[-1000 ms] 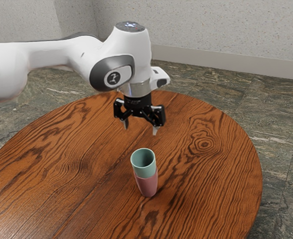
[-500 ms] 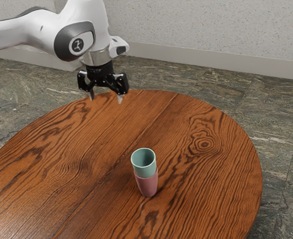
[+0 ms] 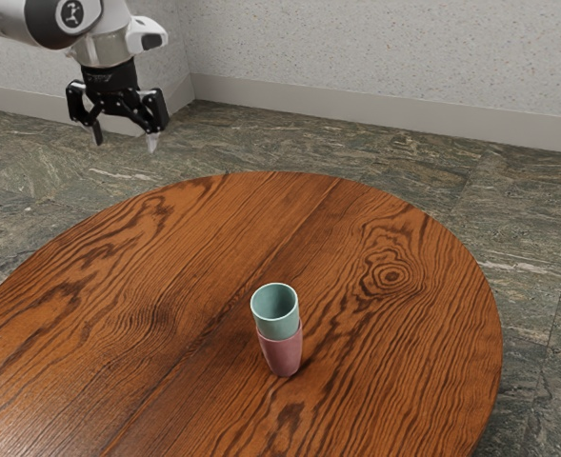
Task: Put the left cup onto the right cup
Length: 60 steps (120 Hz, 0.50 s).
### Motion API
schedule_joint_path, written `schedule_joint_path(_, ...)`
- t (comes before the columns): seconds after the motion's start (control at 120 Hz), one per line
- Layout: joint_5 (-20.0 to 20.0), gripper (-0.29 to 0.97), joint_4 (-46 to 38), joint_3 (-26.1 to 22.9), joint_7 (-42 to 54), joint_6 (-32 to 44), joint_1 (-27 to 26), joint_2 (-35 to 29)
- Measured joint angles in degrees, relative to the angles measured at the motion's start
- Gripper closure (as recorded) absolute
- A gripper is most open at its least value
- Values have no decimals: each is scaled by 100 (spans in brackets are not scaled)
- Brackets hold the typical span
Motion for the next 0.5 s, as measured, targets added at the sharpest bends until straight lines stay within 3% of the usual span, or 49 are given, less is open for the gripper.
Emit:
schedule_joint_path(0.208,3,0,1,0,239,-127,-123,0)
schedule_joint_path(0.5,3,0,1,1,460,-181,-693,1)
